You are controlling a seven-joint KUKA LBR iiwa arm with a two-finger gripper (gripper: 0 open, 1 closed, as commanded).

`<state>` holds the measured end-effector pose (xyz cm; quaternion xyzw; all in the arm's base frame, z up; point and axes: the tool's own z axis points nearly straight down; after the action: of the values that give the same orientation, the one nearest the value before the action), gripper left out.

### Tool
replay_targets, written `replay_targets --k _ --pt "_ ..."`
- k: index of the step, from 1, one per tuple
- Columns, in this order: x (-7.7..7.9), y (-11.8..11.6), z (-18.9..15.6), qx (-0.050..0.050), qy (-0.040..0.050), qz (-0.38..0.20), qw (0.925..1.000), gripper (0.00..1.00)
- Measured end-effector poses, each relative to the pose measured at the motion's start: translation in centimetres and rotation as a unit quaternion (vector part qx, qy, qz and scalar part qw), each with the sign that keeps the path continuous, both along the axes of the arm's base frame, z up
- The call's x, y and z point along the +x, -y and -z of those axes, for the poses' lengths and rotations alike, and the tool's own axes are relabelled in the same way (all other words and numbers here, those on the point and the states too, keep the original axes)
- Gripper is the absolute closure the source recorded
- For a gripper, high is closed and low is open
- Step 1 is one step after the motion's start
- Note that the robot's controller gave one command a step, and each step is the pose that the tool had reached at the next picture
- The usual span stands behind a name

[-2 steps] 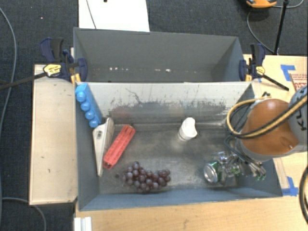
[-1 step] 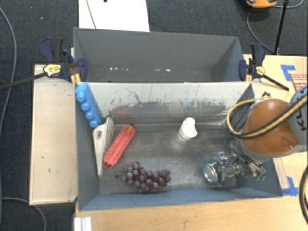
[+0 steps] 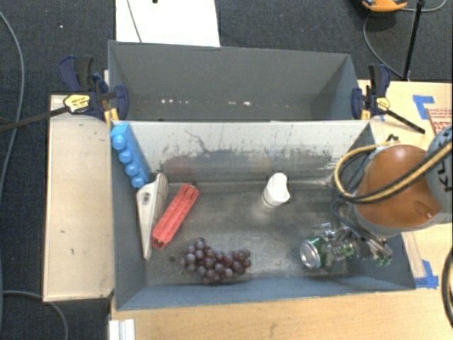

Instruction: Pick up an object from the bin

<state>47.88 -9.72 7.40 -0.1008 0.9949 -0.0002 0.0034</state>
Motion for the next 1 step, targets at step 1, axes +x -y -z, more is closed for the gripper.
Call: replay_targets --k 1 --pt "-0.03 -0.03 -1.14 0.000 -0.0006 0.000 1.0000 1.00"
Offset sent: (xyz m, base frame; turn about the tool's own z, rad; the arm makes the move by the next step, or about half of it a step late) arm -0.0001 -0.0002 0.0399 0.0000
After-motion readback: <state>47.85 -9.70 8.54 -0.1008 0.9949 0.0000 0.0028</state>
